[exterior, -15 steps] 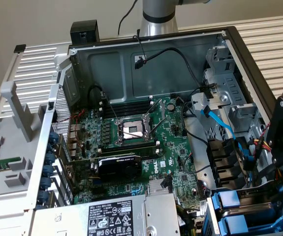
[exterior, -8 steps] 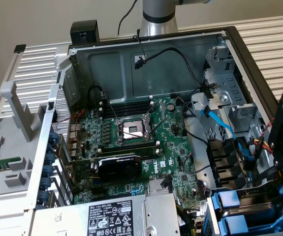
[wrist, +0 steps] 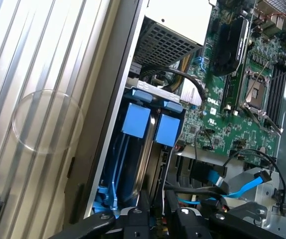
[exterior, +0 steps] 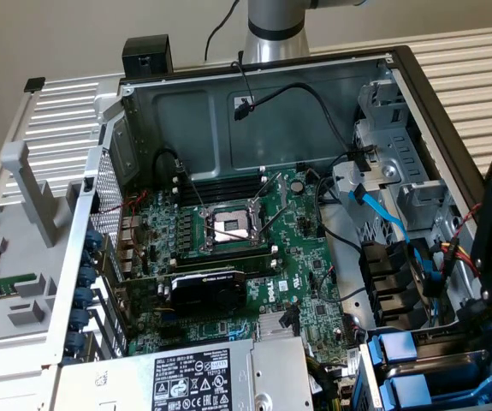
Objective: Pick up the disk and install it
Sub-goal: 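Insert the first disk wire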
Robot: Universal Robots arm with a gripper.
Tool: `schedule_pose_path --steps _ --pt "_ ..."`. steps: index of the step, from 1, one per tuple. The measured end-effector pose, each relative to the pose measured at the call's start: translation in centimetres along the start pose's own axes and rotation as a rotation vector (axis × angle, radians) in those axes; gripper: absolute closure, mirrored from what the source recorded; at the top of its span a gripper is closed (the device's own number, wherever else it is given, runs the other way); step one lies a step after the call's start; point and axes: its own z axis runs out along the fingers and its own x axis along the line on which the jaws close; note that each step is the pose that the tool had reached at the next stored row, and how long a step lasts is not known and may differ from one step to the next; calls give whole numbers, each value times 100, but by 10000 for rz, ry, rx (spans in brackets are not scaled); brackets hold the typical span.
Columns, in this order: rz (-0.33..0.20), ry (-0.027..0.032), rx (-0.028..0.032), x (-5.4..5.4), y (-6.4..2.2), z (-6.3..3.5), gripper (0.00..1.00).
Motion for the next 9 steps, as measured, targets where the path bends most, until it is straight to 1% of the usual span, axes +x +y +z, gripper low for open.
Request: schedule_pose_path --steps 5,9 --pt "-5 -42 10 8 -1 19 74" --pt "-6 -61 12 11 -1 28 74"
